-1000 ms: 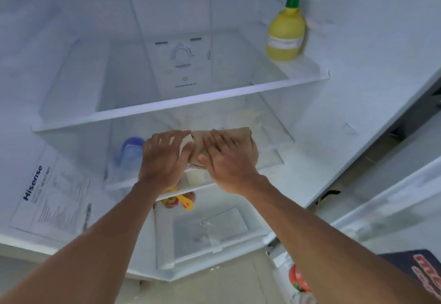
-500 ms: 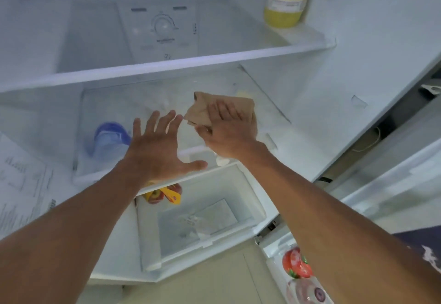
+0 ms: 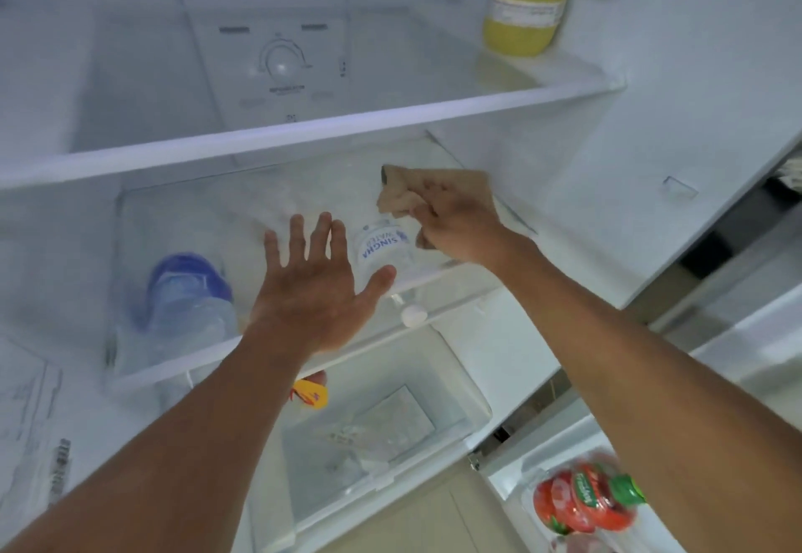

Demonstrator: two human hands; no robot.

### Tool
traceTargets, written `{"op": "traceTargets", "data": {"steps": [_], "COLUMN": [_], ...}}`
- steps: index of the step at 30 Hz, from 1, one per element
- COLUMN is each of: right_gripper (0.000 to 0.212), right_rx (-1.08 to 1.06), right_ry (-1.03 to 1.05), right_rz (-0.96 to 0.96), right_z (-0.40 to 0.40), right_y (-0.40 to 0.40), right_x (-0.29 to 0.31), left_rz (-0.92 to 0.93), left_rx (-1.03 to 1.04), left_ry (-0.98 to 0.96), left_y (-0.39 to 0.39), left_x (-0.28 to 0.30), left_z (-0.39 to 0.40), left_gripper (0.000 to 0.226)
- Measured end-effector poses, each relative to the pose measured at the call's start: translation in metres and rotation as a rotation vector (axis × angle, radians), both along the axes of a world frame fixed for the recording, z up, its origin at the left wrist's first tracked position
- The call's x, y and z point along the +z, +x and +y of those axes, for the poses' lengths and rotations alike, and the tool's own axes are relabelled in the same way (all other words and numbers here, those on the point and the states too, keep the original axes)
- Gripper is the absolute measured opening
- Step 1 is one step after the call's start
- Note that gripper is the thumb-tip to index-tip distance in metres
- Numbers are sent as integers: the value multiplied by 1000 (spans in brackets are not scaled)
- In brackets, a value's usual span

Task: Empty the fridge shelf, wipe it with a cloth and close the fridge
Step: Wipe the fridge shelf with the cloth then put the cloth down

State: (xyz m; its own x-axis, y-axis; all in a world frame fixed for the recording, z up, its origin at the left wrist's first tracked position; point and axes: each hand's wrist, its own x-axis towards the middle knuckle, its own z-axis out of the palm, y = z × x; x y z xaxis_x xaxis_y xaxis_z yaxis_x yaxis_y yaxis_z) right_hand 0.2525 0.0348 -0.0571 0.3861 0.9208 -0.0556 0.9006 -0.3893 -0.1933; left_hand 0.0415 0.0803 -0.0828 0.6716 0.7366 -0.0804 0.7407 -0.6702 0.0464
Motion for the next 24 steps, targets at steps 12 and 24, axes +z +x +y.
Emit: {"op": "traceTargets", "data": {"steps": [12,24], "right_gripper": [68,61], "right_rx": [-75,64], "right_ry": [-3,-39], "right_rz": [-126,-54], "right_z": [55,35], "right_y": [20,21], "right_x": [-8,-7], "left_rz": [-4,2], "left_rx": [8,13], "left_ry": [18,7], "left_y": [1,0], "left_x": [-4,-1], "left_z": [1,2], "left_gripper": [102,110]}}
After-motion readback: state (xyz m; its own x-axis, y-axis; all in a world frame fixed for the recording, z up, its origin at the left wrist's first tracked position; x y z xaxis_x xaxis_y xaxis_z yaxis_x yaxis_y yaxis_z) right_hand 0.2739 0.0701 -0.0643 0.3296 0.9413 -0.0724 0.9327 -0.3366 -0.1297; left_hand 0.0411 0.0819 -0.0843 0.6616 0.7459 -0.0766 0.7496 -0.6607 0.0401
